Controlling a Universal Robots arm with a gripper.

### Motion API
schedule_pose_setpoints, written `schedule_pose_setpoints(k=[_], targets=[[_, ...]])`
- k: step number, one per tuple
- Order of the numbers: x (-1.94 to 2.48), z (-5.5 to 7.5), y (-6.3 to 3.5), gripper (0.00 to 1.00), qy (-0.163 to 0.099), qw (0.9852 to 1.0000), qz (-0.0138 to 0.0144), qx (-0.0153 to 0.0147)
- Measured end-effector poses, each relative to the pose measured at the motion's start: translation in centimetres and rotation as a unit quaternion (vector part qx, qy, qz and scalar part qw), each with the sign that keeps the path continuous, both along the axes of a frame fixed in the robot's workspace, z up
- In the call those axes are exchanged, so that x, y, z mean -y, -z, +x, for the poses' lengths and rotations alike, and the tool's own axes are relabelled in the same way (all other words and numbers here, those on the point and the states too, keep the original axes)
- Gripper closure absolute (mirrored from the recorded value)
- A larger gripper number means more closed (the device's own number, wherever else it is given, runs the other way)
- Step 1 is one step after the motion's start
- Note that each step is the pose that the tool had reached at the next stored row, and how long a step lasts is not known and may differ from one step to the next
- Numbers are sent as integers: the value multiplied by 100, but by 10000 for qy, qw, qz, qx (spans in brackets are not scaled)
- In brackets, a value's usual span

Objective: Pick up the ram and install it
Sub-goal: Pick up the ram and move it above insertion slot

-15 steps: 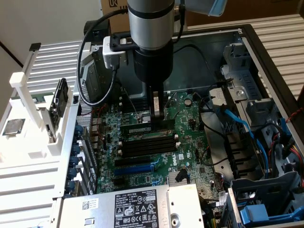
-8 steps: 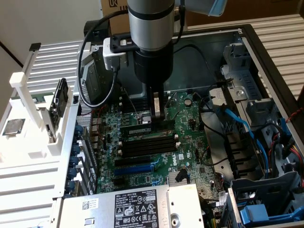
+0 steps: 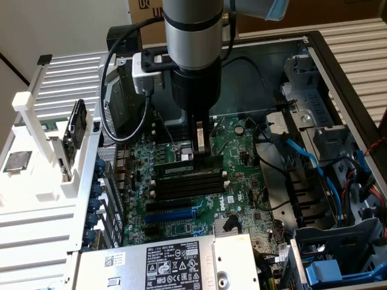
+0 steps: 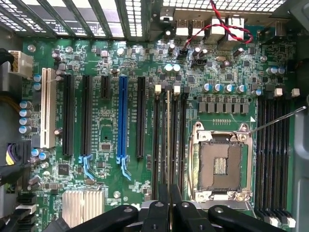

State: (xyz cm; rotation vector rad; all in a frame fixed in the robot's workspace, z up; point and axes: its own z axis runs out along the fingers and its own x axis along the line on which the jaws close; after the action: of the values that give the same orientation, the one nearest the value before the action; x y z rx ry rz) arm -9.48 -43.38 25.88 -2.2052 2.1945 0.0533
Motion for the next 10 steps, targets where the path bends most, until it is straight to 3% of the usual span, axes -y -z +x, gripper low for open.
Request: schedule_pose_setpoints(k=[4, 10], targets=[[27, 2, 39, 88, 0, 10000, 0, 0], [34, 5, 90, 88, 0, 10000, 0, 0]])
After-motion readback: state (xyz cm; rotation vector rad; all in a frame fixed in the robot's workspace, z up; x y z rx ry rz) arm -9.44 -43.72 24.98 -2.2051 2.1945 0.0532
